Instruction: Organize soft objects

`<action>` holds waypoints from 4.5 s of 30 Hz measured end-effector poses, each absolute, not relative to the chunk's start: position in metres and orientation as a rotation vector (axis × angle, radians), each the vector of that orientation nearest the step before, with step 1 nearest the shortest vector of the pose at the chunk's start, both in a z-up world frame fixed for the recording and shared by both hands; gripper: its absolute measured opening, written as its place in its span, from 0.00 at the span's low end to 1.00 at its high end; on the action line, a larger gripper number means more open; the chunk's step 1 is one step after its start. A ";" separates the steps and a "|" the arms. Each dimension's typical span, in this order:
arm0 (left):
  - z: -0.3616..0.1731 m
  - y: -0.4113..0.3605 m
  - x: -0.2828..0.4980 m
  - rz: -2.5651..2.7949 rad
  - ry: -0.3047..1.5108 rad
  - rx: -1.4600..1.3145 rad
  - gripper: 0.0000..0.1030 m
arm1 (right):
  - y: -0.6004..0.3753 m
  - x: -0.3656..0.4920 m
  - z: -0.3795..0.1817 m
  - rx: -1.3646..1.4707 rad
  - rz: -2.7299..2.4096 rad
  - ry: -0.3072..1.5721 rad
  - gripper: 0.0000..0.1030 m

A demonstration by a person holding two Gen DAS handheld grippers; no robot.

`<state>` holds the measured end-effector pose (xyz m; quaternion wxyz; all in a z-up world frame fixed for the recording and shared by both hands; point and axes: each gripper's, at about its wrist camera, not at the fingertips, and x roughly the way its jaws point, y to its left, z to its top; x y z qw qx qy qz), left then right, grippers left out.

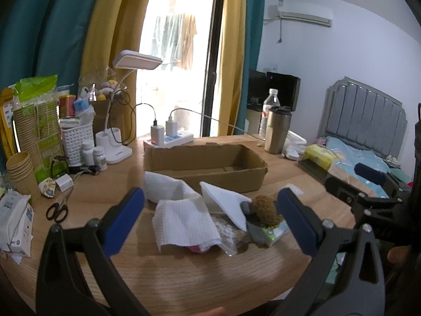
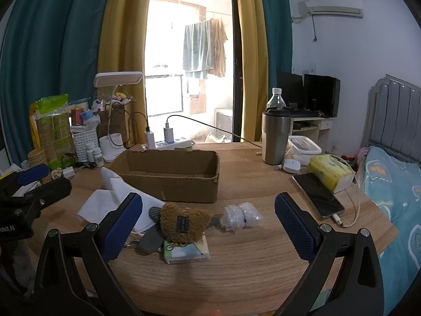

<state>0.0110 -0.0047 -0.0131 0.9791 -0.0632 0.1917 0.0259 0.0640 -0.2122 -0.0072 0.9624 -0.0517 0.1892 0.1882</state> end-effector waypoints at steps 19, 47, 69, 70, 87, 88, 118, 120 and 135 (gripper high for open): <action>-0.056 0.029 0.060 0.131 0.563 -0.161 0.99 | -0.203 0.118 -0.042 -0.104 0.421 0.530 0.99; -0.084 0.040 0.093 0.019 0.664 -0.205 0.32 | -0.168 0.153 -0.080 -0.109 0.575 0.710 0.73; -0.045 0.039 0.069 -0.006 0.546 -0.196 0.04 | -0.168 0.138 -0.053 -0.112 0.591 0.637 0.58; -0.040 0.041 0.068 -0.002 0.535 -0.196 0.04 | -0.168 0.138 -0.050 -0.113 0.592 0.631 0.58; 0.022 0.053 0.075 0.011 0.412 -0.164 0.04 | -0.167 0.157 -0.011 -0.098 0.597 0.555 0.58; 0.026 0.054 0.077 0.014 0.404 -0.160 0.04 | -0.167 0.159 -0.009 -0.097 0.597 0.553 0.58; 0.037 0.093 0.160 0.029 0.406 -0.178 0.04 | -0.141 0.237 -0.006 -0.109 0.576 0.572 0.58; 0.032 0.093 0.166 0.025 0.419 -0.179 0.04 | -0.139 0.241 -0.008 -0.110 0.575 0.578 0.58; -0.011 0.098 0.203 0.030 0.516 -0.182 0.04 | -0.122 0.271 -0.034 -0.121 0.575 0.646 0.59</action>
